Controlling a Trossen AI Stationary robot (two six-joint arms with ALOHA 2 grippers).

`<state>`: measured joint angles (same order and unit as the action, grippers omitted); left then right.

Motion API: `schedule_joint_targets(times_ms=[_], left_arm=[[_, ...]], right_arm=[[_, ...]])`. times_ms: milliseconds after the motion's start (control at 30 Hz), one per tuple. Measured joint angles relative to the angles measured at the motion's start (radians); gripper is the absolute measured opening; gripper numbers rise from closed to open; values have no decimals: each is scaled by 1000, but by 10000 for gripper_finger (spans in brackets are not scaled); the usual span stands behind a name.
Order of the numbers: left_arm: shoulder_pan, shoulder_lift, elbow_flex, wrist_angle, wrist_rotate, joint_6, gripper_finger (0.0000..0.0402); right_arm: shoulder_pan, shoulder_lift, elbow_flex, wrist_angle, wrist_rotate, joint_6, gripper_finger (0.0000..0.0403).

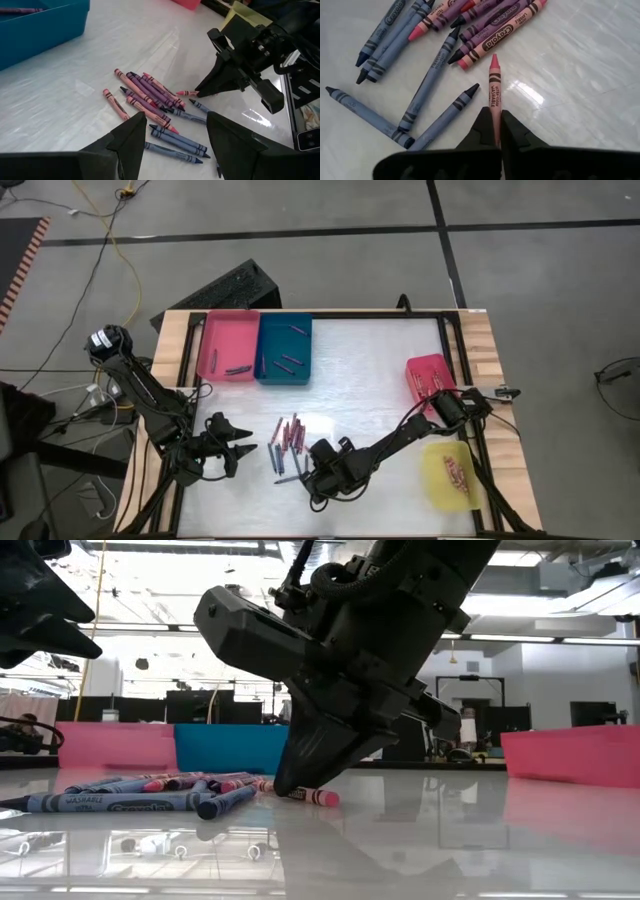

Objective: Sort crayons
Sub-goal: Put the pink crayon into the yellow bin

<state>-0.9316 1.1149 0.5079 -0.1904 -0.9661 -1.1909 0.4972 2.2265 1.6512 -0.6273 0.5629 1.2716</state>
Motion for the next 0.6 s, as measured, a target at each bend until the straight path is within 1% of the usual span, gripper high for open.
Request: schedule_joint_targets(times_ms=[100, 233, 467, 600], left_arm=[[0, 0, 0, 0, 0, -1, 199], [0, 0, 0, 1, 0, -2, 199], [0, 0, 0, 1, 1, -10, 199], [0, 0, 0, 1, 1, -10, 199]], right_arm=[[4, -3, -1, 2, 1, -14, 4], [14, -18, -3, 0, 6, -113, 2], [29, -65, -5, -41, -19, -118, 1], [45, -82, -5, -91, -75, -121, 1]])
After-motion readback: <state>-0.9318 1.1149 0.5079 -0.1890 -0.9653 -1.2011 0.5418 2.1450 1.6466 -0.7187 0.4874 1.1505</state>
